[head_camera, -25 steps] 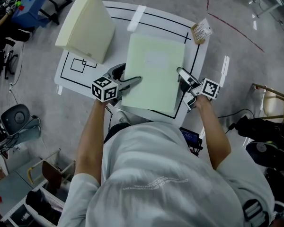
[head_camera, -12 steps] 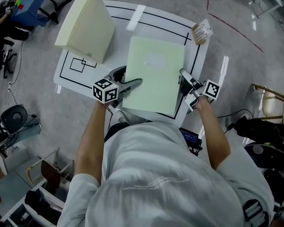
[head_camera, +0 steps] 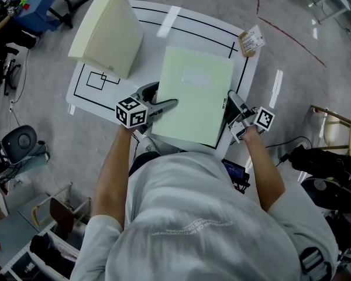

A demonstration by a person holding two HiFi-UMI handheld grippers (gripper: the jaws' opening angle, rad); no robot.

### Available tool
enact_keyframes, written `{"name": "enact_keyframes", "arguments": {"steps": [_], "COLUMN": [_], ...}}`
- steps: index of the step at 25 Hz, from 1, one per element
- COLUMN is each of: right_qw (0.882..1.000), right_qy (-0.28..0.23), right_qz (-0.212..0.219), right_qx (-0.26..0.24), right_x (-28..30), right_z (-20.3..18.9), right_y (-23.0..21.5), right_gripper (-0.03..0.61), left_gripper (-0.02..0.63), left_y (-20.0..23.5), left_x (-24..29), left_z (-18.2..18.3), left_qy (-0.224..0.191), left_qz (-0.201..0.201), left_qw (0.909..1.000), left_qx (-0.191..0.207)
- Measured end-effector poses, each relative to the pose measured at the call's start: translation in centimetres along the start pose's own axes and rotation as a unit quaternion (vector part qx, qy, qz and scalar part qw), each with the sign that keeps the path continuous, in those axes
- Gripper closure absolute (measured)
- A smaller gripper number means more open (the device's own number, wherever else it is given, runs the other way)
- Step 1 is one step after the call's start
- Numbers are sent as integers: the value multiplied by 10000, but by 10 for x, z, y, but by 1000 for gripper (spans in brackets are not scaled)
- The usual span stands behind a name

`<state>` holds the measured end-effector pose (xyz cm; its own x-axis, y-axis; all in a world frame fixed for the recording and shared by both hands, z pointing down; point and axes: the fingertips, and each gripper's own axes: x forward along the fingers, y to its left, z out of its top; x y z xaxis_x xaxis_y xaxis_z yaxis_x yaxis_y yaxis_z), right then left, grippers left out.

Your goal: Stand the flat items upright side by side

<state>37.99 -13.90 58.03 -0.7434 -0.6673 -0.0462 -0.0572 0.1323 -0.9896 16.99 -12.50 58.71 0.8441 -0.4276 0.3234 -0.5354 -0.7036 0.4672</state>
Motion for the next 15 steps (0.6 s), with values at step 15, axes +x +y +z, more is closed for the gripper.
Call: {"name": "enact_keyframes", "arguments": {"steps": [15], "right_qw": [9450], "right_qy": [1638], "right_qz": [-402], "right_qx": [-2803], "right_x": [22], "right_z": [-31], "right_y": [15], "right_gripper": [232], "left_gripper": [170], "left_y": [20], "left_x": [4], "left_z": [-9], "left_qy": [661], "left_qz": [130], "left_qw": [9916], "left_qx": [-1108]}}
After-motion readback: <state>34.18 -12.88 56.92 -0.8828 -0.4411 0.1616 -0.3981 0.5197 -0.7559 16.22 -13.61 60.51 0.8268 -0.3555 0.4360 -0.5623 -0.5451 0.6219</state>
